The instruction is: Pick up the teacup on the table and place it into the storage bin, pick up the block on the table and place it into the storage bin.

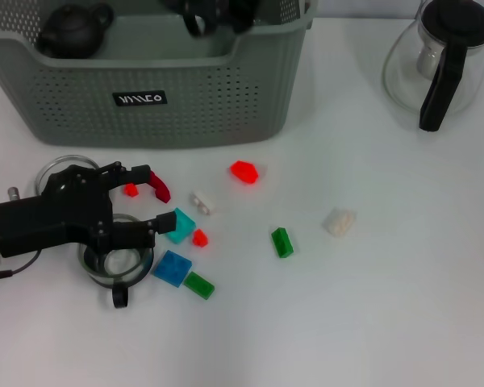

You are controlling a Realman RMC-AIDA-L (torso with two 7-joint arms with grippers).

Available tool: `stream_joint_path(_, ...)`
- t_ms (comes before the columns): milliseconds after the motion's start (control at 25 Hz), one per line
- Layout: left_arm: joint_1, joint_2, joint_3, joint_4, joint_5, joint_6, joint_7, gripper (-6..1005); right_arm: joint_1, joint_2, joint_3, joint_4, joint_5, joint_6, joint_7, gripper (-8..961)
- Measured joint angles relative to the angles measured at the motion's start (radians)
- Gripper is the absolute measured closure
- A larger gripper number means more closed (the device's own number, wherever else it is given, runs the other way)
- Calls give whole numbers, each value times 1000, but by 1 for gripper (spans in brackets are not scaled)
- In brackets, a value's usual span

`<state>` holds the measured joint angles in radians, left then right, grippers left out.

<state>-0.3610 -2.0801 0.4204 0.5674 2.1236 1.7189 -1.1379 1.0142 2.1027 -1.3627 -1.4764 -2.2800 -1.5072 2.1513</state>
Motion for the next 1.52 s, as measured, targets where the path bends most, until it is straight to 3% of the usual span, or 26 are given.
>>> stream_joint_path(440,-5,-8,0,-12,-7,-10,13,52,84,3,-96,614,54,682,-299,890)
stream_joint_path(640,-12,-8,-7,-14,-8,-12,13,52,110,7,-153,749,72,849,-353,890)
stream_joint_path(960,-16,-6,-13,-17,-8,-16,9,52,117,7,-228,831,103,969,-358,889)
stream_joint_path(1520,-17,-6,-12,-17,-8,-25,6,52,114,8,-257,852,102,994,-351,887)
